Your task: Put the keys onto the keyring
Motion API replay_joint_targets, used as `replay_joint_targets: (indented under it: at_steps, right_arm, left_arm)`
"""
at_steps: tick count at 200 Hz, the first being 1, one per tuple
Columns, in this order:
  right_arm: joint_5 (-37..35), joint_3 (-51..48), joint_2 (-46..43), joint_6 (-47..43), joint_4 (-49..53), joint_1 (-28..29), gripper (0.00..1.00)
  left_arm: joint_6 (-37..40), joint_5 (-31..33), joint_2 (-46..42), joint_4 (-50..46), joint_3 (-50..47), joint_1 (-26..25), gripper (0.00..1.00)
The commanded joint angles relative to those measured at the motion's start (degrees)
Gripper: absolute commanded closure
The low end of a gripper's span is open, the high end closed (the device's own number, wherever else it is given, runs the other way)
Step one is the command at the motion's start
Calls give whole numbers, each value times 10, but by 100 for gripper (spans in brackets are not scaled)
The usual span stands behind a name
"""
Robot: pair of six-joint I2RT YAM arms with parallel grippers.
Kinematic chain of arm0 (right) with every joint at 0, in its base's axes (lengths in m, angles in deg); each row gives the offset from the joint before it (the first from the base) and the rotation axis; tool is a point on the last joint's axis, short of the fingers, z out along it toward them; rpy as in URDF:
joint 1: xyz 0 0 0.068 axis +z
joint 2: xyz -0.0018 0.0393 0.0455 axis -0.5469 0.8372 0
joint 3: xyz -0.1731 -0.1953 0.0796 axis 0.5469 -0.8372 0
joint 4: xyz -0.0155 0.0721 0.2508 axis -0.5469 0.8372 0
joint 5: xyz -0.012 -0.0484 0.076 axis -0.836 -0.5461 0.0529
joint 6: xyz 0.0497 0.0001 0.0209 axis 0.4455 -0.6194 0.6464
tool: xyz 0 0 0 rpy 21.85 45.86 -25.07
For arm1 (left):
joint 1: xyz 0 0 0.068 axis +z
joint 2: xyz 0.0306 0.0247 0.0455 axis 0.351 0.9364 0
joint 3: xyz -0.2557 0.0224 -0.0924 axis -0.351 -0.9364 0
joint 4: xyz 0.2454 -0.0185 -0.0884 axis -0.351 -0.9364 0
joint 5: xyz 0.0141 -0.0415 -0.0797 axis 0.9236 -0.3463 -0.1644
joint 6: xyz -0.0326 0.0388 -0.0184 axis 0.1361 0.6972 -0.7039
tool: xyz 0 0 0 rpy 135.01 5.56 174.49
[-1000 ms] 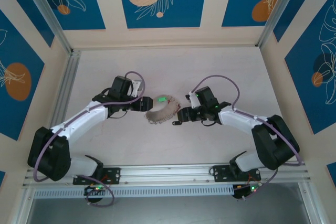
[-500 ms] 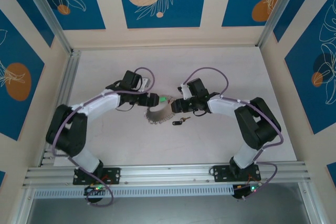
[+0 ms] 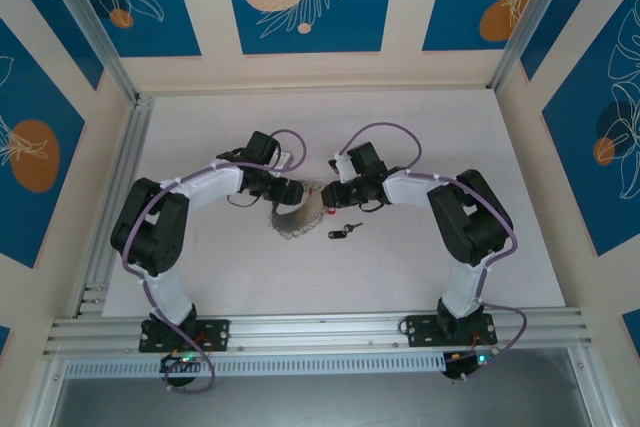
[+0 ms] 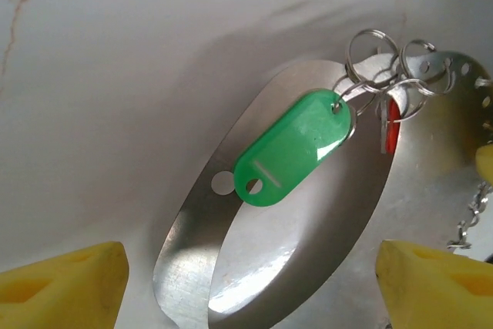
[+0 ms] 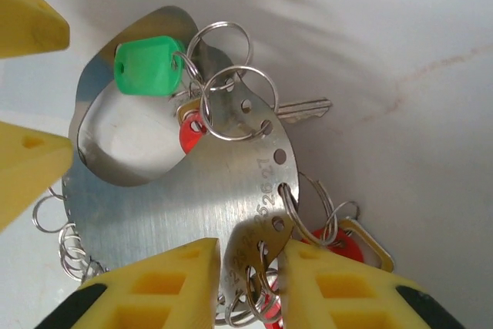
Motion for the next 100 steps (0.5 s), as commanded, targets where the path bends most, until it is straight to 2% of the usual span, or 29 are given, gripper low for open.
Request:
replay_joint_targets:
  at_steps: [1,46,59,77,100]
  right_arm:
    - [38,42,26,-15,-3,1,73]
    - [51,62,23,-17,13,-5,71]
    - [50,53,4,-18,22,-8,66]
    - [46,28,-31,-17,29,-14,52]
    - [36,-2,-67,-20,41,-18,46]
  left_arm:
    - [21,49,10,-49,16,-6,18]
    - [27,158,29,-76,34,-10,22]
    - [29,162,40,-72,40,-11,23]
    - [35,157,59,-66,51,-16,24]
    - [43,166,87,-73,69,-25,26]
